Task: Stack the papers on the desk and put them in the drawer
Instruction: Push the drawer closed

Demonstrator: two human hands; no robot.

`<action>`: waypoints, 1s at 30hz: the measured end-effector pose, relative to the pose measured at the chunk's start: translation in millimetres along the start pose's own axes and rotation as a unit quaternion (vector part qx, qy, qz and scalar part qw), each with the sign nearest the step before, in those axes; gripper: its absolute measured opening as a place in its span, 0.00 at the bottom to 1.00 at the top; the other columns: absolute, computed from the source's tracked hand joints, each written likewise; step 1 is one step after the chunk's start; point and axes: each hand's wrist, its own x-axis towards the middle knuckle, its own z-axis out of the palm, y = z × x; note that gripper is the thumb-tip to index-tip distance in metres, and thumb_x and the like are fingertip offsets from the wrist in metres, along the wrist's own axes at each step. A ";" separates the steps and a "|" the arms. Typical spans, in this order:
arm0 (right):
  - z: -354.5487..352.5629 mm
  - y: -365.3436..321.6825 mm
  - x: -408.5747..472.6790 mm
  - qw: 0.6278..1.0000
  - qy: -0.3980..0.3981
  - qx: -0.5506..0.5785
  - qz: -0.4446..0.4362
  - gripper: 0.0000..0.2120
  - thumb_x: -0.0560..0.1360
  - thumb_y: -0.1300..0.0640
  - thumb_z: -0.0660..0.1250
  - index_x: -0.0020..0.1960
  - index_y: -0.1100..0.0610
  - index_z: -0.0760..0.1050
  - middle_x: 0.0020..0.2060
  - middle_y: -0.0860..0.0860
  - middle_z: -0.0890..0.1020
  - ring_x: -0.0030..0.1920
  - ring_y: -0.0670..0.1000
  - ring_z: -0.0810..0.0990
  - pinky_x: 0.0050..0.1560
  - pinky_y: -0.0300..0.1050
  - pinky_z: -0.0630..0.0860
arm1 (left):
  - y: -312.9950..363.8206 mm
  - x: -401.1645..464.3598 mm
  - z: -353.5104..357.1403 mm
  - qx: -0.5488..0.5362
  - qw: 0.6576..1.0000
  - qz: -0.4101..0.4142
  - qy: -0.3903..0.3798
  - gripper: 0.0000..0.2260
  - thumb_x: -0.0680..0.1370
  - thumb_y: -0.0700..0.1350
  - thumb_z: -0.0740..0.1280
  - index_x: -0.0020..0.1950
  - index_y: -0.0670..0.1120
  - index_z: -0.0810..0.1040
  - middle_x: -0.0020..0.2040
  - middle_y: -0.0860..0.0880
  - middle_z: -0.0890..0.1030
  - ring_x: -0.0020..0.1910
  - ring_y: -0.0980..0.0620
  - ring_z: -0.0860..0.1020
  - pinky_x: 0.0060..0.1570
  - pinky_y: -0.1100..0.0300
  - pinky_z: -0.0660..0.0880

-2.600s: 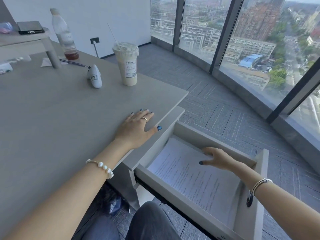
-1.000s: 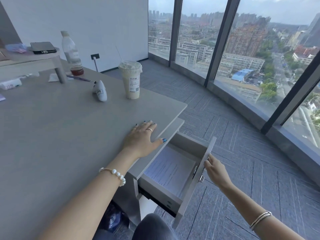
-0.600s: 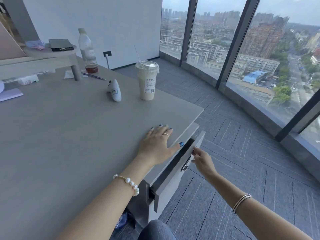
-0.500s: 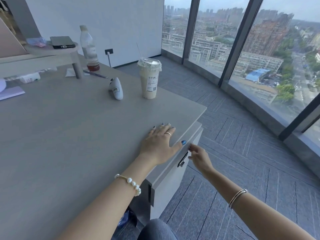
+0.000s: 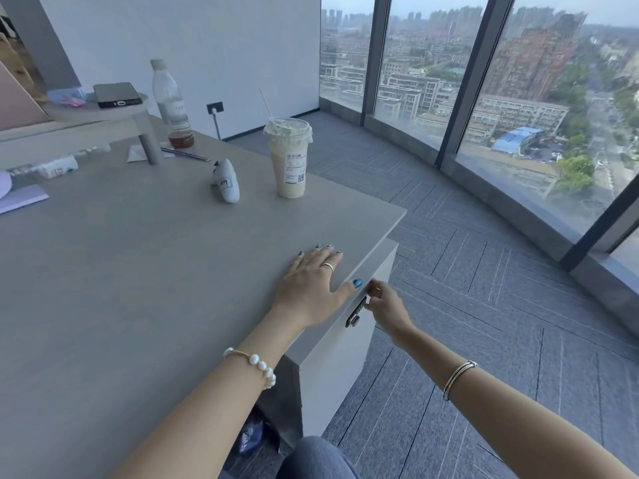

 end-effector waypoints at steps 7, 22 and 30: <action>-7.6 -6.4 5.0 0.999 -0.014 0.028 0.035 0.19 0.71 0.70 0.55 0.61 0.63 0.67 0.48 0.53 0.80 0.51 0.55 0.77 0.59 0.54 0.74 | 3.4 -2.8 -1.6 0.011 1.000 -0.005 -0.008 0.31 0.76 0.62 0.55 0.75 0.49 0.56 0.78 0.50 0.55 0.77 0.53 0.50 0.76 0.55 0.44; -44.6 -33.3 -41.3 0.989 -0.105 -0.078 -0.064 0.29 0.74 0.57 0.66 0.72 0.56 0.60 0.71 0.55 0.67 0.72 0.52 0.65 0.68 0.46 0.63 | 6.4 -4.9 -5.9 -0.007 1.000 -0.019 -0.005 0.30 0.76 0.60 0.57 0.75 0.49 0.57 0.78 0.51 0.56 0.77 0.54 0.51 0.75 0.56 0.44; -95.3 -90.9 -113.9 0.972 -0.083 -0.069 -0.209 0.22 0.76 0.61 0.63 0.68 0.52 0.67 0.68 0.50 0.73 0.67 0.45 0.69 0.63 0.39 0.66 | 9.7 -13.4 -13.1 -0.046 0.998 -0.035 -0.008 0.28 0.76 0.58 0.60 0.73 0.47 0.63 0.76 0.49 0.61 0.76 0.52 0.56 0.75 0.56 0.51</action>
